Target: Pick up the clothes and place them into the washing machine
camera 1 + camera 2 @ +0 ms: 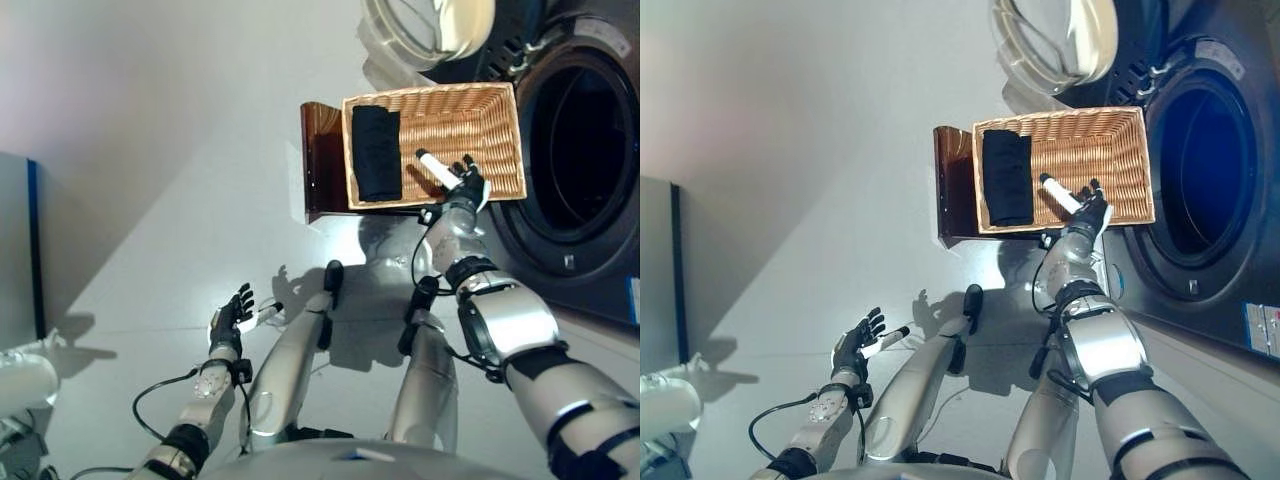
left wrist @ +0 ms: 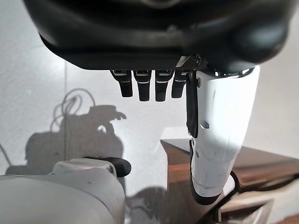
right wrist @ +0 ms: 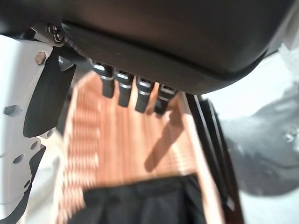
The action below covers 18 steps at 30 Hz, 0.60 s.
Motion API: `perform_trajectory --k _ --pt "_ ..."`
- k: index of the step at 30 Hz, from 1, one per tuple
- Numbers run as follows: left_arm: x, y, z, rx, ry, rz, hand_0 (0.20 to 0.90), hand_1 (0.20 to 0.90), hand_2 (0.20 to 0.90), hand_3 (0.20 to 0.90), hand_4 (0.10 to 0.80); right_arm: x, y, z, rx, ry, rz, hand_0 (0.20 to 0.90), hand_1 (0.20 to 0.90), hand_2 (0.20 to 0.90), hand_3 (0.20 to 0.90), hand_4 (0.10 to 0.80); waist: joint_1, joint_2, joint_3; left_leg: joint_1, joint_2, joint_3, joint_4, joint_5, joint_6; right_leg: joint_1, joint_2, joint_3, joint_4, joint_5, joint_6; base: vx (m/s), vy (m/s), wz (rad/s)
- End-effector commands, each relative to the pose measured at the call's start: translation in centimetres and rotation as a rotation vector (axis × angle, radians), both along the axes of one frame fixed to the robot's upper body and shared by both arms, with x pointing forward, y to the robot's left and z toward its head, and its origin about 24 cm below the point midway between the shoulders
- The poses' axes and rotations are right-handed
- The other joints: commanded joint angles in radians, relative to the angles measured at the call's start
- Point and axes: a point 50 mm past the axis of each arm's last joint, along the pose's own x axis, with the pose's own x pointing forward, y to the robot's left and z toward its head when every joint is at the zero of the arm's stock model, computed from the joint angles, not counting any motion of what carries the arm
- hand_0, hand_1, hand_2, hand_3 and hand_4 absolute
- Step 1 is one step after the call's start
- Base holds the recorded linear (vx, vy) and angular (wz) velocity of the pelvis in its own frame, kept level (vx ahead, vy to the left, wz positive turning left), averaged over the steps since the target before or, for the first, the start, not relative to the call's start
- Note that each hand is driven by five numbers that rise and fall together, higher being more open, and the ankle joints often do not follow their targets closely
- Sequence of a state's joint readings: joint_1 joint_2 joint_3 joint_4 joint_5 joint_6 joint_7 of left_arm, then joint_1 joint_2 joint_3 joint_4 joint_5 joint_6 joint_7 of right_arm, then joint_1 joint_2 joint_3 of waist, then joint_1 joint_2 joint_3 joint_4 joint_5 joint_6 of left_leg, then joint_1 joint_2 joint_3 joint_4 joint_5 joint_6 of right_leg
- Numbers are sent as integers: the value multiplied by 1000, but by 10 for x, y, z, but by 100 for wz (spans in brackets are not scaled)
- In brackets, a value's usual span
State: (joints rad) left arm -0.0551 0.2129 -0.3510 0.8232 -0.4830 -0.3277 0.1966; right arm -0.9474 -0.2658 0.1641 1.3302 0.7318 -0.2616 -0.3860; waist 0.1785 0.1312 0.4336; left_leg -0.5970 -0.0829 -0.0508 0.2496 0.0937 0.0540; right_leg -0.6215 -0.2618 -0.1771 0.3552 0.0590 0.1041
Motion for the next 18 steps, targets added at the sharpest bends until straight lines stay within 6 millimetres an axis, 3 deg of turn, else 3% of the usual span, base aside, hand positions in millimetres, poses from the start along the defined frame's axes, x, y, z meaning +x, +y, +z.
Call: perform_trajectory --k 1,6,13,14,15,18 --pt "8 42 17 110 -82 102 900 900 900 900 800 8 -1 26 -78 -121 32 900 900 900 900 800 61 -24 3 -91 -1 7 93 -84 -66 29 37 -37 82 -153 -54 -21 -42 25" --pt "14 50 26 128 -126 135 900 900 900 900 800 8 7 22 -70 -104 41 900 900 900 900 800 94 -39 20 -170 -5 -20 184 -111 -65 -28 31 -65 172 -196 -63 -7 -16 26" --pt "24 57 42 146 -208 156 900 900 900 900 800 17 11 43 -141 -118 56 900 900 900 900 800 148 -47 47 -237 -14 -45 219 -118 -73 -82 17 -105 243 -238 -71 28 -13 18" --pt "24 57 43 146 -209 156 900 900 900 900 800 18 10 44 -141 -119 55 831 831 831 831 751 148 -47 47 -238 -15 -45 218 -117 -73 -83 17 -106 244 -238 -71 65 -32 17" --pt "26 57 45 154 -220 150 900 900 900 900 800 20 4 51 -175 -103 36 200 200 200 200 300 161 -42 52 -241 -18 -50 213 -115 -75 -83 13 -114 244 -245 -71 49 -14 10" --pt "29 58 49 158 -236 156 900 900 900 900 800 20 -1 56 -163 -106 7 200 200 200 200 300 168 -36 57 -239 -20 -54 203 -112 -75 -81 10 -117 245 -249 -72 46 2 15"
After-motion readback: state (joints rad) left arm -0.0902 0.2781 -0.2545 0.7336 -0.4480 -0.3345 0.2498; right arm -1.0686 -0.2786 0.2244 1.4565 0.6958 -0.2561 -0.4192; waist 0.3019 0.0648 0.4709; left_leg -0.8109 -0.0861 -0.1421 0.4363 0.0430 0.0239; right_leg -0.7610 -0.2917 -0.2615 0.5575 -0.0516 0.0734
